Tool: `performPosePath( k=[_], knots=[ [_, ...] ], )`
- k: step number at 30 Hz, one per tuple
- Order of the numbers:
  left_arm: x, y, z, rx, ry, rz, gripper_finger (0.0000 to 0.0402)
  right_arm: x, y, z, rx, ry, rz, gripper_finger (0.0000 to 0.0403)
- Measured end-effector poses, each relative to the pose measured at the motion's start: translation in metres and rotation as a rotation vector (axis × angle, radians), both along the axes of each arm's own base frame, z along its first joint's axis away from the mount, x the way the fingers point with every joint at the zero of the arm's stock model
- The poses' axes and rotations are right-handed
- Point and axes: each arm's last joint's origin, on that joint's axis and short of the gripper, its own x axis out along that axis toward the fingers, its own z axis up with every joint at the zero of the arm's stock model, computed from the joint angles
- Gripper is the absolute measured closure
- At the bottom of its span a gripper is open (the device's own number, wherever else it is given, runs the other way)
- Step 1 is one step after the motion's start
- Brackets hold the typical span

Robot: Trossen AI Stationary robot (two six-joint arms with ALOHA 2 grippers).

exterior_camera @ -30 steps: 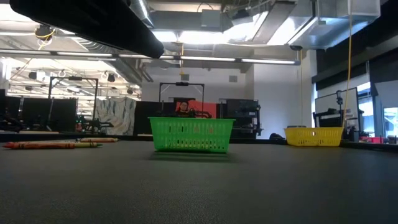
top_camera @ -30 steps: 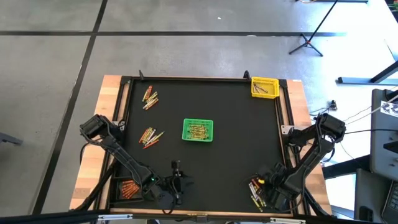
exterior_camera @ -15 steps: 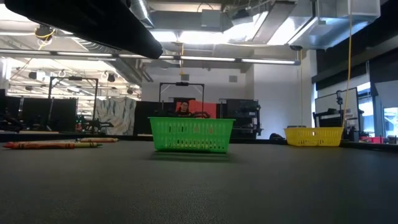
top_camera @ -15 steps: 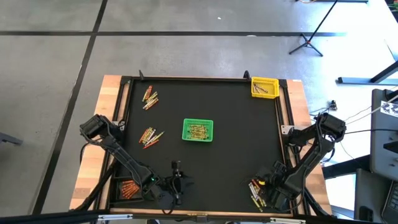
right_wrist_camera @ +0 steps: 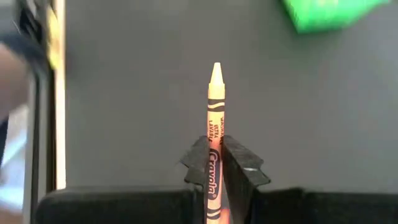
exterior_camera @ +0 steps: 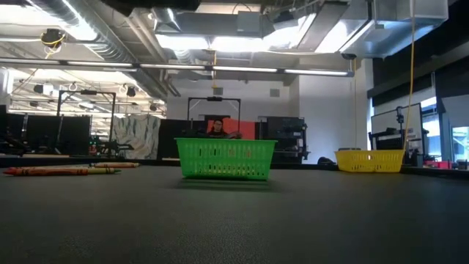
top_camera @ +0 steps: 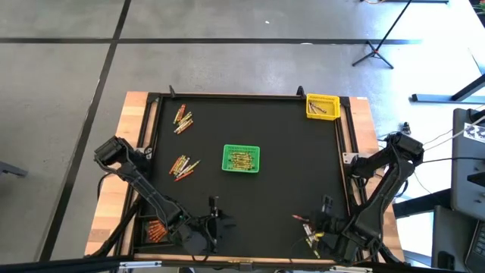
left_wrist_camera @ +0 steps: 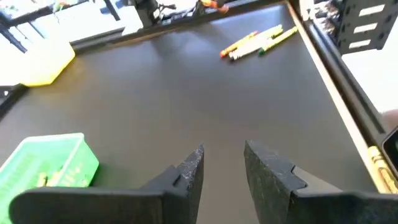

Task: Sort crayons
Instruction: Put the orange crayon into the black bin

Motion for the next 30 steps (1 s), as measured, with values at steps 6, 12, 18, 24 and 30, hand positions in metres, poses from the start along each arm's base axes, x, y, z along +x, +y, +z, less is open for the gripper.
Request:
performPosePath(
  k=[6,12,18,24,30],
  knots=[
    [0.005,-0.002,0.007,-0.009,-0.047,-0.061,0.0301,0.029,0.000,0.002,-0.093,-0.210,0.069,0.0368],
    [0.020,0.002,0.008,-0.054,-0.094,-0.109,0.0301,0.062,-0.006,-0.002,-0.135,-0.361,0.198,0.0368],
    [0.032,0.003,0.006,-0.060,-0.190,-0.103,0.0301,0.086,-0.010,-0.004,-0.209,-0.495,0.359,0.0368],
    [0.035,-0.005,0.012,-0.010,-0.325,-0.106,0.0301,0.110,-0.016,-0.008,-0.259,-0.564,0.456,0.0368],
    [0.035,-0.007,0.019,0.019,-0.381,-0.110,0.0301,0.123,-0.022,0.000,-0.279,-0.672,0.523,0.0368]
  ],
)
